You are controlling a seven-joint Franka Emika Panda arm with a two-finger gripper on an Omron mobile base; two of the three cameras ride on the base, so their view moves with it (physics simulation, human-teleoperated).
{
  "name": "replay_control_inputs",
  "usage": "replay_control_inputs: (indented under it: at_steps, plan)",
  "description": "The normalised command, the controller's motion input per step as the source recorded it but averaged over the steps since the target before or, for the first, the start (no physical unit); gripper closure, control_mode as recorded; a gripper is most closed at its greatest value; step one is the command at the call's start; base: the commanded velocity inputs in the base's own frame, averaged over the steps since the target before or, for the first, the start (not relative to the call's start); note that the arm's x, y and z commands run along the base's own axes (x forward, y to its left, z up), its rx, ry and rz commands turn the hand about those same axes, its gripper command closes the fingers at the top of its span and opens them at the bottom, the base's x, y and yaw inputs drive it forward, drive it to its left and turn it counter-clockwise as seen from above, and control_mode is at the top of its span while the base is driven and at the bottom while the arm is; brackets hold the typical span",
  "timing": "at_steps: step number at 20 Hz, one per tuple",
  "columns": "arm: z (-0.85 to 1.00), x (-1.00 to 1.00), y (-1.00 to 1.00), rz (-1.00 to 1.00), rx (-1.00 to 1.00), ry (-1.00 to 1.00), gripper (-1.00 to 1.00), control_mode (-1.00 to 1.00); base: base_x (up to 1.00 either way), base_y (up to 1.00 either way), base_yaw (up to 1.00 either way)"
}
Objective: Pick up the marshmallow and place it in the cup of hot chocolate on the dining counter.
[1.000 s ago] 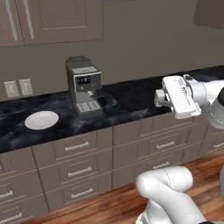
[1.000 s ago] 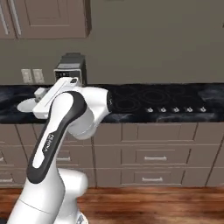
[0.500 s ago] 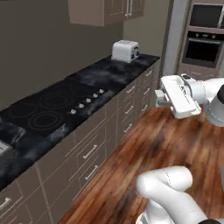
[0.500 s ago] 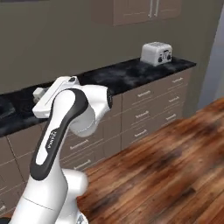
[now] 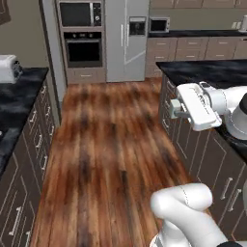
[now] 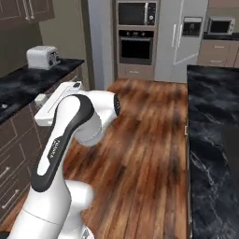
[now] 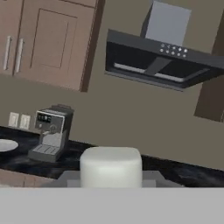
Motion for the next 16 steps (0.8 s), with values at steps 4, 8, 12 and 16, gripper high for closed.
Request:
replay_control_inputs:
  at_steps: [4,8,12,16]
  plan:
    - [0.00,0.00,0.00,0.00,0.00,0.00,1.00,1.00,0.00,0.08,-1.00]
    - [0.00,0.00,0.00,0.00,0.00,0.00,1.00,1.00,0.00,0.09,-1.00]
    - [0.00,0.00,0.00,0.00,0.00,0.00,1.00,1.00,0.00,0.09,-1.00]
    - [0.00,0.00,0.00,0.00,0.00,0.00,1.00,1.00,0.00,0.08,-1.00]
